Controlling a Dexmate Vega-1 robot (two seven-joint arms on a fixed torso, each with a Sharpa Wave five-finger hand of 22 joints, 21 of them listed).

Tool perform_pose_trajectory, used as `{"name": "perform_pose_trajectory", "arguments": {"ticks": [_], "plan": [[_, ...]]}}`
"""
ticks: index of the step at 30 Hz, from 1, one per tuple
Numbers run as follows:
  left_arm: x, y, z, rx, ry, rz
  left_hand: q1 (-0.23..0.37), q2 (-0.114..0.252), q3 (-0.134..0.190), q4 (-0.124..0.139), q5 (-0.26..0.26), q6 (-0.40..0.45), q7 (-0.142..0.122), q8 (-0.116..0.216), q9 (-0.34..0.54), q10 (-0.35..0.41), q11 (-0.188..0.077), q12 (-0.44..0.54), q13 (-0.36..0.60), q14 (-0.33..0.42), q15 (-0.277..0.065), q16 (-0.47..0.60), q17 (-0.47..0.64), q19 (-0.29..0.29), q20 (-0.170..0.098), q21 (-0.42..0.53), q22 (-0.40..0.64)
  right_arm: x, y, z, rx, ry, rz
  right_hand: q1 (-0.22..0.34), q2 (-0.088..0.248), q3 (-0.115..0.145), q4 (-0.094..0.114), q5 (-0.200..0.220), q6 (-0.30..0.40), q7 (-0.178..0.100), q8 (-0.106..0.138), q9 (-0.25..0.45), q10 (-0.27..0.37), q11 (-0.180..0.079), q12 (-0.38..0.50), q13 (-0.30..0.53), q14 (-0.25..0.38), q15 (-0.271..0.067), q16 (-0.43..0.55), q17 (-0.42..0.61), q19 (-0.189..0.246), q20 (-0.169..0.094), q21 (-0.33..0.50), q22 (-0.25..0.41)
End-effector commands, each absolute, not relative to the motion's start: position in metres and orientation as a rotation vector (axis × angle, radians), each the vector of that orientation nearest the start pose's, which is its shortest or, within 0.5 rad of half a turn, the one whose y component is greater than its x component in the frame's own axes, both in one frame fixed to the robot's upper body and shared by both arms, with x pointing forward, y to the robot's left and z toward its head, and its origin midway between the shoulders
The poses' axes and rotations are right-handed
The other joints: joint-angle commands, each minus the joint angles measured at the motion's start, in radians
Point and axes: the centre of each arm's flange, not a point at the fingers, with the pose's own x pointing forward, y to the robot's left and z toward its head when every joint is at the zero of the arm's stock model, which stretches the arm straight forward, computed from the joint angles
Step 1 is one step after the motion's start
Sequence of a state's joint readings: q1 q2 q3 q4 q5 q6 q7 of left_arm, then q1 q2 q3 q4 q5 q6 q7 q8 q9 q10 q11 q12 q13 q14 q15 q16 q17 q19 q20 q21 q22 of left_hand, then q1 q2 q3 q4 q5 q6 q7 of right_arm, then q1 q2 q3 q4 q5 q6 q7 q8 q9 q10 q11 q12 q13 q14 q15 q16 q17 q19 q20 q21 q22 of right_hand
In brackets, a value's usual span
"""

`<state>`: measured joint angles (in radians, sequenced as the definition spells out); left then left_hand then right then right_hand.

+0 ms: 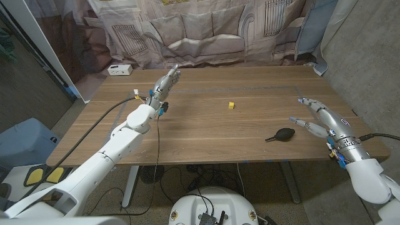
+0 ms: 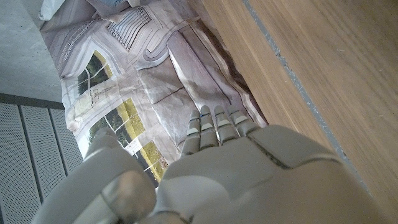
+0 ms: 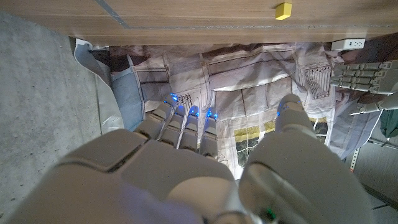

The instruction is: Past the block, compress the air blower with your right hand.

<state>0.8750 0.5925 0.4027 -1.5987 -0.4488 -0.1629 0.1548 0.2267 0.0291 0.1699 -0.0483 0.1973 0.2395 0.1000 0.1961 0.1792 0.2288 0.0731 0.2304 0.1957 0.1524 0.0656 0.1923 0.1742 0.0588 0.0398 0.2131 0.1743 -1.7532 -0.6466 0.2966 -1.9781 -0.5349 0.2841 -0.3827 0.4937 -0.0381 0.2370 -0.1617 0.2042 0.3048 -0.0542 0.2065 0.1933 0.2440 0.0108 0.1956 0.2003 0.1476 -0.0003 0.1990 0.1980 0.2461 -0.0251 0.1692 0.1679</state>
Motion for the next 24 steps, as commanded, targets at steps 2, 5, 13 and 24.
{"name": "perform_pose_trajectory", "arguments": {"ticks": [2, 5, 13, 24], "plan": [[0.610, 0.245, 0.019, 0.176, -0.678, -0.173, 0.005, 0.007, 0.004, -0.005, -0.004, 0.012, 0.000, 0.001, 0.002, 0.008, 0.002, -0.004, 0.002, 0.008, -0.002, 0.001, 0.005, 0.003, 0.004, -0.003, 0.004, 0.421, -0.394, -0.095, -1.239, -0.677, -0.295, 0.005, -0.017, 0.003, 0.005, 0.005, -0.053, 0.001, -0.020, 0.006, -0.041, -0.002, -0.010, 0.001, -0.034, 0.001, -0.011, 0.003, -0.014, -0.001, 0.009, 0.003], [0.611, 0.245, 0.019, 0.175, -0.675, -0.174, 0.005, 0.008, 0.005, -0.005, -0.004, 0.012, 0.000, 0.001, 0.002, 0.009, 0.002, -0.004, 0.002, 0.009, -0.001, 0.001, 0.005, 0.003, 0.004, -0.003, 0.004, 0.422, -0.393, -0.093, -1.281, -0.645, -0.288, 0.018, -0.017, 0.009, 0.002, 0.005, -0.083, -0.004, -0.025, 0.006, -0.064, -0.011, -0.014, 0.002, -0.050, 0.004, -0.013, 0.003, -0.015, 0.001, 0.012, 0.003], [0.611, 0.244, 0.020, 0.174, -0.678, -0.174, 0.006, 0.010, 0.005, -0.006, -0.004, 0.013, 0.001, 0.001, 0.002, 0.009, 0.001, -0.005, 0.002, 0.008, -0.002, 0.001, 0.005, 0.003, 0.006, -0.004, 0.004, 0.424, -0.390, -0.092, -1.391, -0.617, -0.302, 0.042, -0.015, 0.018, -0.002, 0.004, -0.124, -0.004, -0.028, 0.007, -0.097, -0.016, -0.016, 0.002, -0.063, 0.003, -0.011, 0.002, -0.001, 0.010, 0.021, 0.002], [0.612, 0.244, 0.021, 0.175, -0.677, -0.170, 0.007, 0.012, 0.006, -0.007, -0.005, 0.015, 0.001, 0.000, 0.002, 0.011, 0.003, -0.005, 0.002, 0.010, -0.002, 0.000, 0.005, 0.003, 0.006, -0.006, 0.004, 0.422, -0.384, -0.084, -1.426, -0.596, -0.261, 0.064, -0.010, 0.028, -0.006, 0.004, -0.133, -0.002, -0.024, 0.007, -0.107, -0.013, -0.014, 0.002, -0.063, 0.003, -0.007, 0.001, 0.022, 0.008, 0.029, 0.002]]}}
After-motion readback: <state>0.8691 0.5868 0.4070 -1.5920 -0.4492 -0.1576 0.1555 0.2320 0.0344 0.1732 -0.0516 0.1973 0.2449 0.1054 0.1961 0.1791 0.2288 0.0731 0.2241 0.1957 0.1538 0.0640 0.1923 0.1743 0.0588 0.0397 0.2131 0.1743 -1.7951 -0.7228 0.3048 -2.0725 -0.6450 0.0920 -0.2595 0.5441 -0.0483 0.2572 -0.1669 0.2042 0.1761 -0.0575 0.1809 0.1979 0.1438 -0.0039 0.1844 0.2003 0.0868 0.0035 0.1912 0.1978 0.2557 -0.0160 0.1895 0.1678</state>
